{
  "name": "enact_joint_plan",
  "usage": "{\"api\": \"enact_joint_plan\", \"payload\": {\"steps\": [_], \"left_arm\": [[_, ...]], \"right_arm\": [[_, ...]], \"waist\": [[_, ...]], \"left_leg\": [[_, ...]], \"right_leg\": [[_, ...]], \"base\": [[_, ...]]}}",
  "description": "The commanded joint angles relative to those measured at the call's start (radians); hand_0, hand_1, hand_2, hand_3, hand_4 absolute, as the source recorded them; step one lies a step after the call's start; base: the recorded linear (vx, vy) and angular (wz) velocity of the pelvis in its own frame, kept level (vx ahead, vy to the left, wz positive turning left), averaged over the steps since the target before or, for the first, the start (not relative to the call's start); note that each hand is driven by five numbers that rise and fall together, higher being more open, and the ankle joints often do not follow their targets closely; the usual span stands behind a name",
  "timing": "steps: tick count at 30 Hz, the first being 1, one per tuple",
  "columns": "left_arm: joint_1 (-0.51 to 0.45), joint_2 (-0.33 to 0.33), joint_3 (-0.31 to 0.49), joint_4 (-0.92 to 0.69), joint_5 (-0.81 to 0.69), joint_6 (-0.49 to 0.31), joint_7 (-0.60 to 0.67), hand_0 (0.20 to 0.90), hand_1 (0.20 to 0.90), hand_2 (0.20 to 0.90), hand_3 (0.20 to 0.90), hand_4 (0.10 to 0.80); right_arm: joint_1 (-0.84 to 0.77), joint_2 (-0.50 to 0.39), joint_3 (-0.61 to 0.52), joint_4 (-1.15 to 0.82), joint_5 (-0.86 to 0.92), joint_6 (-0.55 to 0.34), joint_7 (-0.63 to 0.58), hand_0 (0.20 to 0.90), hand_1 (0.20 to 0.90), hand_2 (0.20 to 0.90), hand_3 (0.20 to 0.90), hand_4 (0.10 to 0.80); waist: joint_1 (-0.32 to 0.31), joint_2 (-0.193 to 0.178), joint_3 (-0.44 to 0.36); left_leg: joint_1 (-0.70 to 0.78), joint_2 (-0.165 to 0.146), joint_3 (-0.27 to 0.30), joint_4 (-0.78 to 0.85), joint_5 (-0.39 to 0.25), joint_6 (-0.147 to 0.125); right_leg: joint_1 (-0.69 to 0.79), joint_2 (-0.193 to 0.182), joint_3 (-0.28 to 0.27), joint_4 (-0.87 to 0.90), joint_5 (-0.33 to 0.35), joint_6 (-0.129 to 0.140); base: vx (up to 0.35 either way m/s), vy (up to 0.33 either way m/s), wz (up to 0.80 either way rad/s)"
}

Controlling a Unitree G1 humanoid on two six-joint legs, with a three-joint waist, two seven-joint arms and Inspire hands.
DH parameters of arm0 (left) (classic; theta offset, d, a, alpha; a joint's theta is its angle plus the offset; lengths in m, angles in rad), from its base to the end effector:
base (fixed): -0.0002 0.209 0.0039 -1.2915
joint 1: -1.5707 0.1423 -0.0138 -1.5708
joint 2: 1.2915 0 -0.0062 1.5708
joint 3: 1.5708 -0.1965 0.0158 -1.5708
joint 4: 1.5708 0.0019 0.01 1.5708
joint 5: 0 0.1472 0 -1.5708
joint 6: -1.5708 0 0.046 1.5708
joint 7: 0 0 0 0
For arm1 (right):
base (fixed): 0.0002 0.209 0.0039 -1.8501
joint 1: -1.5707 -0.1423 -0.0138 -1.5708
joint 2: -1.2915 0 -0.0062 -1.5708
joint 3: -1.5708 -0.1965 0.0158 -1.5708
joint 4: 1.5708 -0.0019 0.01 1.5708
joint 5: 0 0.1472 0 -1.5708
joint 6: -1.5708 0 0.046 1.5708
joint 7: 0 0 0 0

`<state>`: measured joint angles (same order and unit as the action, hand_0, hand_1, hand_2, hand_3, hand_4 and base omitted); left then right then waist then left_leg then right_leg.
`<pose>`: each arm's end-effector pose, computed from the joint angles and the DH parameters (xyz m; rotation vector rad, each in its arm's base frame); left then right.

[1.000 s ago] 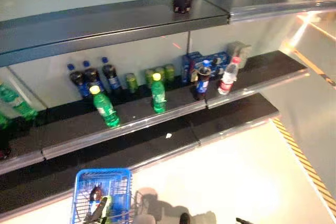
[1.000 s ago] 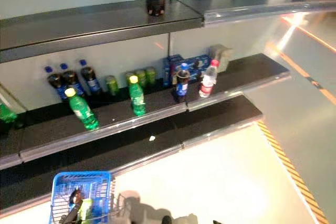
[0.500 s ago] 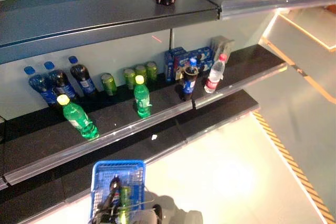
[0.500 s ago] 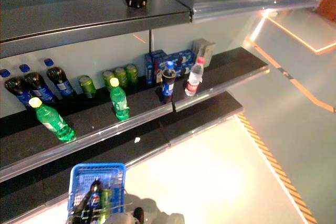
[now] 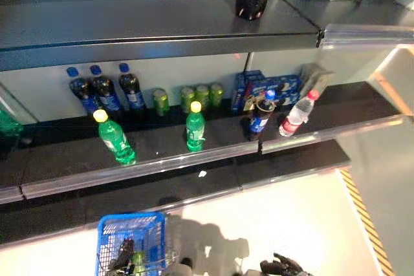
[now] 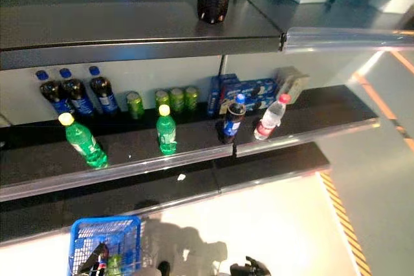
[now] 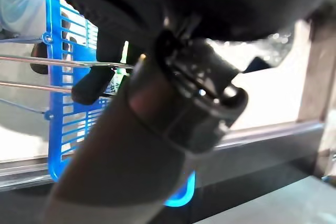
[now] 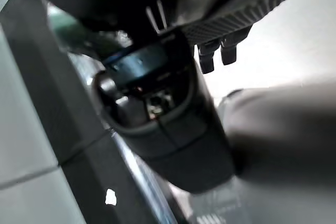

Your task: Pick up the drink and place into the basket.

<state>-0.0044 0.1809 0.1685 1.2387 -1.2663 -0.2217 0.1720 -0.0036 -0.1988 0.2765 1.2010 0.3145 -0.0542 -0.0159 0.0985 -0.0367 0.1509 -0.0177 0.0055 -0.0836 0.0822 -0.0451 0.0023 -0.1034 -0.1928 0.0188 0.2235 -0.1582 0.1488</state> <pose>0.0745 0.2381 -0.1336 -0.8638 0.7782 1.2203 0.0815 -0.2030 -0.1391 -0.0761 1.1560 -0.0793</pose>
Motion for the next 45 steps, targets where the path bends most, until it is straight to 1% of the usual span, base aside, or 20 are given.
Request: {"api": "enact_joint_plan", "payload": {"steps": [1,4,7,10,11,15,16,18,20,22,25,27,29,31,32,34,37,38,41,45], "left_arm": [[-0.001,0.036,-0.052,-0.059,-0.004,-0.072,0.013,0.300,0.300,0.300,0.200,0.100],[0.015,0.037,-0.040,-0.064,-0.003,-0.088,0.028,0.300,0.300,0.300,0.200,0.100],[0.026,0.028,-0.038,-0.062,0.018,-0.089,0.021,0.300,0.300,0.300,0.200,0.100],[0.018,0.009,-0.059,-0.057,0.069,-0.066,0.006,0.300,0.300,0.300,0.200,0.100],[0.013,-0.005,-0.082,-0.059,0.069,-0.067,0.010,0.300,0.300,0.300,0.200,0.100],[0.033,-0.023,-0.107,-0.064,0.044,-0.079,0.001,0.300,0.300,0.300,0.200,0.100],[0.052,-0.031,-0.094,-0.064,0.022,-0.092,-0.005,0.300,0.300,0.300,0.200,0.100],[0.066,-0.036,-0.080,-0.067,0.013,-0.097,-0.013,0.300,0.300,0.300,0.200,0.100],[0.070,-0.032,-0.069,-0.072,0.047,-0.081,-0.015,0.300,0.300,0.300,0.200,0.100],[0.066,-0.033,-0.069,-0.072,0.069,-0.073,-0.011,0.300,0.300,0.300,0.200,0.100],[0.056,-0.029,-0.084,-0.066,0.083,-0.064,-0.020,0.300,0.300,0.300,0.200,0.100],[0.056,-0.028,-0.100,-0.061,0.066,-0.078,-0.034,0.300,0.300,0.300,0.200,0.100],[0.063,-0.014,-0.097,-0.072,0.092,-0.075,-0.013,0.300,0.300,0.300,0.200,0.100],[0.062,0.014,-0.104,-0.082,0.121,-0.062,0.001,0.300,0.300,0.300,0.200,0.100],[0.059,0.022,-0.111,-0.082,0.121,-0.060,0.001,0.300,0.300,0.300,0.200,0.100],[0.035,0.034,-0.110,-0.085,0.124,-0.057,0.014,0.300,0.300,0.300,0.200,0.100],[0.023,0.043,-0.122,-0.091,0.137,-0.043,0.021,0.300,0.300,0.300,0.200,0.100],[0.029,0.044,-0.120,-0.100,0.130,-0.042,0.029,0.300,0.300,0.300,0.200,0.100],[0.074,0.035,-0.128,-0.190,0.124,-0.033,0.097,0.300,0.300,0.300,0.200,0.100],[0.109,0.027,-0.143,-0.236,0.143,-0.019,0.077,0.300,0.300,0.300,0.200,0.100]], "right_arm": [[0.011,-0.026,0.002,-0.020,0.011,0.000,-0.007,0.900,0.900,0.900,0.900,0.800],[0.007,-0.022,0.030,-0.042,0.012,0.033,0.003,0.900,0.900,0.900,0.900,0.800],[-0.002,-0.034,0.055,-0.059,0.056,0.035,0.012,0.900,0.900,0.900,0.900,0.800],[0.001,-0.044,0.025,-0.059,0.094,0.025,-0.009,0.900,0.900,0.900,0.900,0.800],[0.000,-0.054,0.013,-0.048,0.090,0.017,-0.007,0.900,0.900,0.900,0.900,0.800],[0.003,-0.072,-0.001,-0.044,0.079,0.017,0.003,0.900,0.900,0.900,0.900,0.800],[0.001,-0.076,-0.002,-0.045,0.058,0.024,0.017,0.900,0.900,0.900,0.900,0.800],[-0.002,-0.076,0.000,-0.047,0.029,0.033,0.026,0.900,0.900,0.900,0.900,0.800],[0.004,-0.073,0.000,-0.049,0.044,0.039,0.017,0.900,0.900,0.900,0.900,0.800],[0.007,-0.068,-0.006,-0.048,0.062,0.039,0.007,0.900,0.900,0.900,0.900,0.800],[0.015,-0.057,-0.005,-0.044,0.068,0.031,-0.008,0.900,0.900,0.900,0.900,0.800],[0.022,-0.049,0.009,-0.056,0.060,0.007,-0.011,0.900,0.900,0.900,0.900,0.800],[0.034,-0.040,0.023,-0.098,0.040,-0.021,-0.009,0.900,0.900,0.900,0.900,0.800],[0.043,-0.049,0.052,-0.170,0.050,-0.044,-0.028,0.900,0.900,0.900,0.900,0.800],[0.044,-0.052,0.057,-0.188,0.060,-0.050,-0.034,0.900,0.900,0.900,0.900,0.800],[0.038,-0.060,0.076,-0.269,0.051,-0.096,-0.043,0.900,0.900,0.900,0.900,0.800],[0.034,-0.071,0.082,-0.385,0.051,-0.092,-0.067,0.900,0.900,0.900,0.900,0.800],[0.034,-0.082,0.090,-0.435,0.016,-0.081,-0.063,0.900,0.900,0.900,0.900,0.800],[0.045,-0.166,0.142,-0.735,-0.016,0.019,-0.077,0.900,0.900,0.900,0.900,0.800],[0.072,-0.266,0.113,-0.986,-0.017,0.041,-0.078,0.900,0.900,0.900,0.900,0.800]], "waist": [[-0.026,0.022,-0.003],[-0.014,-0.001,-0.001],[0.012,-0.021,0.011],[-0.003,-0.016,0.030],[-0.017,-0.014,0.024],[-0.022,-0.014,0.024],[-0.012,-0.024,0.024],[-0.008,-0.030,0.023],[-0.006,-0.030,0.011],[-0.014,-0.020,0.002],[-0.043,0.003,-0.010],[-0.051,0.009,-0.010],[-0.071,0.017,-0.002],[-0.114,0.023,0.018],[-0.123,0.022,0.024],[-0.122,0.022,0.037],[-0.142,0.025,0.043],[-0.138,0.020,0.041],[-0.129,0.001,0.031],[-0.140,-0.013,0.029]], "left_leg": [[-0.011,-0.002,0.010,0.060,-0.046,-0.014],[-0.019,0.087,0.011,0.100,-0.046,-0.064],[-0.050,0.173,0.017,0.074,0.034,-0.104],[-0.118,0.218,0.184,0.069,0.106,-0.117],[-0.099,0.213,0.252,0.065,0.094,-0.105],[-0.100,0.188,0.250,0.128,0.089,-0.117],[-0.106,0.130,0.222,0.213,0.042,-0.108],[-0.104,0.088,0.235,0.286,0.000,-0.096],[-0.079,0.033,0.311,0.343,-0.062,-0.087],[-0.050,0.012,0.356,0.309,-0.081,-0.082],[0.038,0.033,0.403,0.160,-0.107,-0.077],[0.060,-0.010,0.361,0.069,-0.067,-0.061],[0.094,-0.013,0.369,0.021,-0.056,-0.041],[0.099,-0.019,0.303,-0.002,-0.053,-0.021],[0.098,-0.019,0.294,0.002,-0.057,-0.018],[0.075,0.009,0.285,0.028,-0.048,-0.024],[0.065,0.032,0.251,0.047,-0.046,-0.033],[0.068,0.044,0.262,0.059,-0.050,-0.042],[0.057,0.102,0.291,0.081,-0.042,-0.080],[0.072,0.148,0.301,0.025,-0.002,-0.102]], "right_leg": [[0.028,-0.033,0.040,-0.146,0.256,0.029],[0.070,-0.010,-0.024,-0.128,0.180,0.019],[0.091,0.057,-0.095,-0.157,0.159,-0.026],[0.124,0.081,-0.212,-0.186,0.153,-0.056],[0.121,0.074,-0.270,-0.198,0.156,-0.062],[0.140,0.079,-0.298,-0.223,0.169,-0.075],[0.149,0.069,-0.306,-0.236,0.177,-0.077],[0.158,0.065,-0.316,-0.249,0.181,-0.081],[0.180,0.062,-0.381,-0.264,0.182,-0.087],[0.186,0.070,-0.408,-0.263,0.182,-0.084],[0.188,0.095,-0.413,-0.249,0.168,-0.071],[0.148,0.111,-0.407,-0.205,0.176,-0.070],[0.074,0.115,-0.393,-0.077,0.171,-0.050],[-0.041,0.135,-0.270,0.081,0.198,-0.023],[-0.052,0.136,-0.252,0.087,0.200,-0.022],[-0.018,0.032,-0.214,0.005,0.208,0.001],[0.003,-0.016,-0.110,-0.089,0.240,0.024],[0.018,-0.035,-0.139,-0.119,0.251,0.028],[0.071,-0.019,-0.162,-0.196,0.247,0.022],[0.101,0.013,-0.166,-0.230,0.238,0.009]], "base": [[0.109,-0.504,0.91],[0.094,-0.640,0.93],[-0.023,-0.677,0.64],[-0.154,-0.385,0.87],[-0.176,-0.201,1.36],[-0.125,-0.109,0.58],[-0.146,-0.119,0.92],[-0.139,-0.103,0.39],[-0.140,-0.074,-0.14],[-0.053,0.011,0.37],[-0.040,0.084,0.39],[-0.140,0.087,0.50],[-0.093,0.052,-0.06],[-0.117,-0.029,-0.04],[-0.108,-0.134,0.30],[-0.108,-0.230,0.61],[0.012,-0.225,0.51],[0.079,-0.345,0.61],[0.022,-0.292,0.15],[-0.003,-0.203,-0.12]]}}
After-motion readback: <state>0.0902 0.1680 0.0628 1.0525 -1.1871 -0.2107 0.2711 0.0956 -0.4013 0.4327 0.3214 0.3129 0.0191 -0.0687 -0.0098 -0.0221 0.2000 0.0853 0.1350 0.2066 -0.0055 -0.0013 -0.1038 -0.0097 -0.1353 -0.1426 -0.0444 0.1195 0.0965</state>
